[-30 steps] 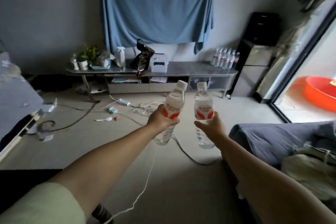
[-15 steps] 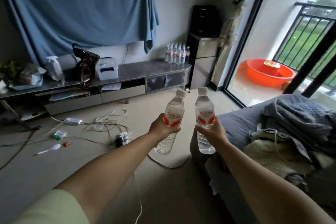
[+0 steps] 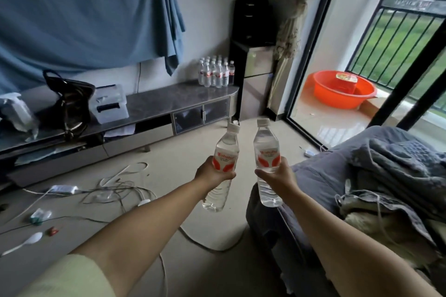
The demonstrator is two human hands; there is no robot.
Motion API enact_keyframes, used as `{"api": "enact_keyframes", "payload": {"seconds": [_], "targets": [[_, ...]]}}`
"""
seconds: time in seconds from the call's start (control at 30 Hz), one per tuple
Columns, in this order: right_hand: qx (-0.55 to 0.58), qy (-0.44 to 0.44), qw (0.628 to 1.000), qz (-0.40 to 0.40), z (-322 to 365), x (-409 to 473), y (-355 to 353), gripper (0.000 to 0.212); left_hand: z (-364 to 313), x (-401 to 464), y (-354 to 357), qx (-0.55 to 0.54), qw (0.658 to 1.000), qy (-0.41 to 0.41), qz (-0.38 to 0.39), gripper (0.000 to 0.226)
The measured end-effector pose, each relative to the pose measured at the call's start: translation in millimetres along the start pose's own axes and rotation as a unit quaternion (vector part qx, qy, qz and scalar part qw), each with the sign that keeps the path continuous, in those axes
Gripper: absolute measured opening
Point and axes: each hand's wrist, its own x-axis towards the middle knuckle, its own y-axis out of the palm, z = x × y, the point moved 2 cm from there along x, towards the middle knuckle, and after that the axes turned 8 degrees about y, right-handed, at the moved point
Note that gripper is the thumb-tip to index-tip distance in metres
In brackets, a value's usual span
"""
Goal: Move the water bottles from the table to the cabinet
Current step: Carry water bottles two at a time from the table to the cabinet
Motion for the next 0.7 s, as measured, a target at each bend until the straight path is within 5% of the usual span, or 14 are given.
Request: {"api": "enact_keyframes", "payload": {"seconds": [0.7], "targets": [[-0.010, -0.001, 0.997, 0.075, 62.6, 291.8, 27.1, 0.058, -30.6, 265.8, 0.0, -0.003, 0.995, -0.077, -0.068, 0.054]]}}
